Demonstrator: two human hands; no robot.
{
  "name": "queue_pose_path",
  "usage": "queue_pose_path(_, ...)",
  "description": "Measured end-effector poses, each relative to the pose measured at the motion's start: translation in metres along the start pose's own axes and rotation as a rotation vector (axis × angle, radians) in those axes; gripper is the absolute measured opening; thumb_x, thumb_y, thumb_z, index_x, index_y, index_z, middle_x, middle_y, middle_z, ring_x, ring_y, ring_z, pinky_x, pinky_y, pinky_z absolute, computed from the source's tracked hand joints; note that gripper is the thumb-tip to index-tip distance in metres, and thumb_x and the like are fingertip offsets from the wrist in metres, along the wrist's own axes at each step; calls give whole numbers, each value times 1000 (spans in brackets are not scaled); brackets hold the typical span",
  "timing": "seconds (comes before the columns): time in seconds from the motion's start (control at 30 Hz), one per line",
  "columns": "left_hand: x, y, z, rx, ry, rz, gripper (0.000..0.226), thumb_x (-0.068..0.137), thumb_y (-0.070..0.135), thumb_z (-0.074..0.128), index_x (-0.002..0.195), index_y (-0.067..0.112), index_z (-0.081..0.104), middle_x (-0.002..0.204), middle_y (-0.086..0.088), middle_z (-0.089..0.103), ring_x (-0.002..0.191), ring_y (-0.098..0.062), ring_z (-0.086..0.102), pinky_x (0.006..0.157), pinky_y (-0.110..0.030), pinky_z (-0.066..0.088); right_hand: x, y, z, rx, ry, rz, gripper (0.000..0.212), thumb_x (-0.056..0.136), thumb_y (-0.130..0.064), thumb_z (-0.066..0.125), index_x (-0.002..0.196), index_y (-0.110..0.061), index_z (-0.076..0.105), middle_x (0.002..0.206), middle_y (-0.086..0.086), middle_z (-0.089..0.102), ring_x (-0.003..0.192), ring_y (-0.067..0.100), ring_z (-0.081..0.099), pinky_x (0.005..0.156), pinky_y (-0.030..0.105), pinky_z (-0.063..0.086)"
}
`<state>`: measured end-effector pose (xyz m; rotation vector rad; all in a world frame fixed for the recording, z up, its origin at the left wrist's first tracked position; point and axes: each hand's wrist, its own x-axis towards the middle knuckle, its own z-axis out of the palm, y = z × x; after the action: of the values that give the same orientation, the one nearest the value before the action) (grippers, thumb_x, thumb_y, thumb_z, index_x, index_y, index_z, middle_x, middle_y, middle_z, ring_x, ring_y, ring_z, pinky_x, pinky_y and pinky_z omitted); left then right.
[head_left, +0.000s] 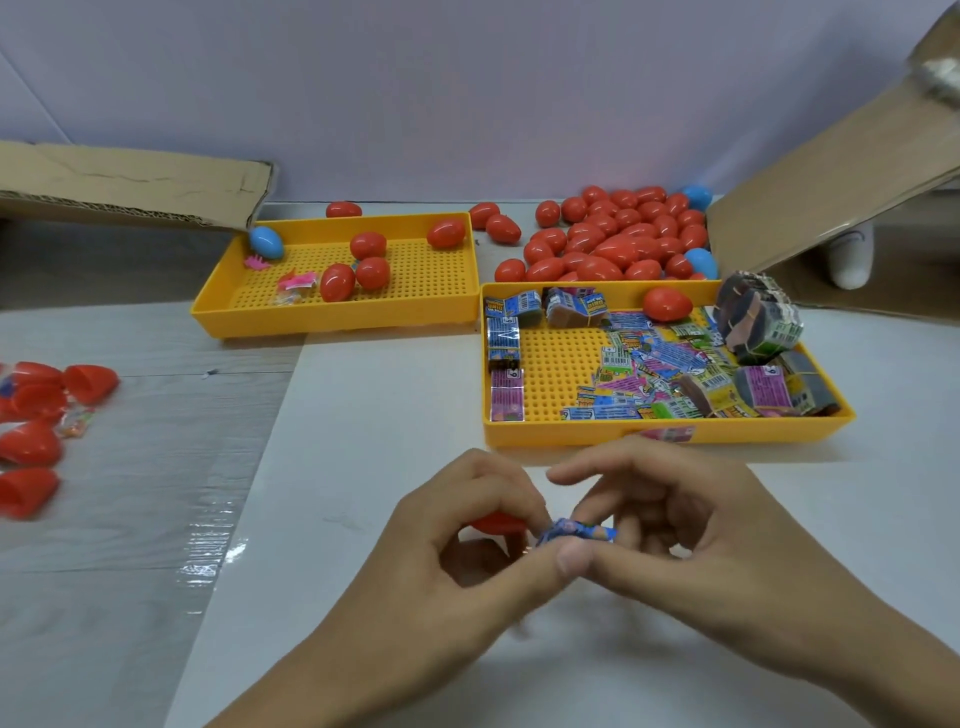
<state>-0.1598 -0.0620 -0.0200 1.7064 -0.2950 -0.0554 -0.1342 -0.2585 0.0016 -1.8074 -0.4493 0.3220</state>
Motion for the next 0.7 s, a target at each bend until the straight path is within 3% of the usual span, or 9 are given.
queue_pose_path(0.13, 3, 1, -1, -157, -25, -49, 17, 79, 27, 73, 76, 10, 75, 94, -5, 64, 63, -17, 63, 61, -26, 52, 2, -1, 0, 70, -13, 13, 41, 70, -29, 83, 107, -39, 69, 81, -3, 70, 55, 11, 46, 49, 29, 38)
queue_pose_path(0.3, 5, 2, 0, -438, -14, -122, 19, 81, 23, 70, 79, 5, 76, 94, -14, 66, 68, -20, 62, 62, -29, 53, 3, -2, -3, 156, -86, 15, 35, 68, -39, 80, 103, -34, 77, 84, -7, 63, 68, 15, 54, 62, 28, 49)
queue_pose_path(0.37, 5, 2, 0, -429, 4, -111, 23, 82, 25, 69, 83, 3, 77, 94, -14, 66, 74, -22, 62, 61, -29, 53, 4, -1, -2, 125, -39, -38, 24, 73, -36, 78, 96, -29, 80, 81, -4, 64, 69, 21, 55, 60, 24, 47)
queue_pose_path(0.5, 3, -1, 2, -310, 90, -73, 25, 80, 28, 70, 86, 6, 79, 96, -12, 65, 72, -23, 64, 60, -29, 54, 5, 0, 1, 238, 36, -25, 13, 74, -22, 76, 86, -21, 82, 72, -5, 64, 55, 3, 49, 48, 10, 37)
queue_pose_path(0.7, 5, -2, 3, -180, 253, 39, 13, 71, 25, 78, 81, 18, 81, 95, -6, 68, 66, -21, 66, 56, -25, 53, 3, 5, 6, 88, 151, 33, 10, 73, -35, 74, 78, -28, 79, 63, -8, 60, 53, 2, 45, 47, 16, 32)
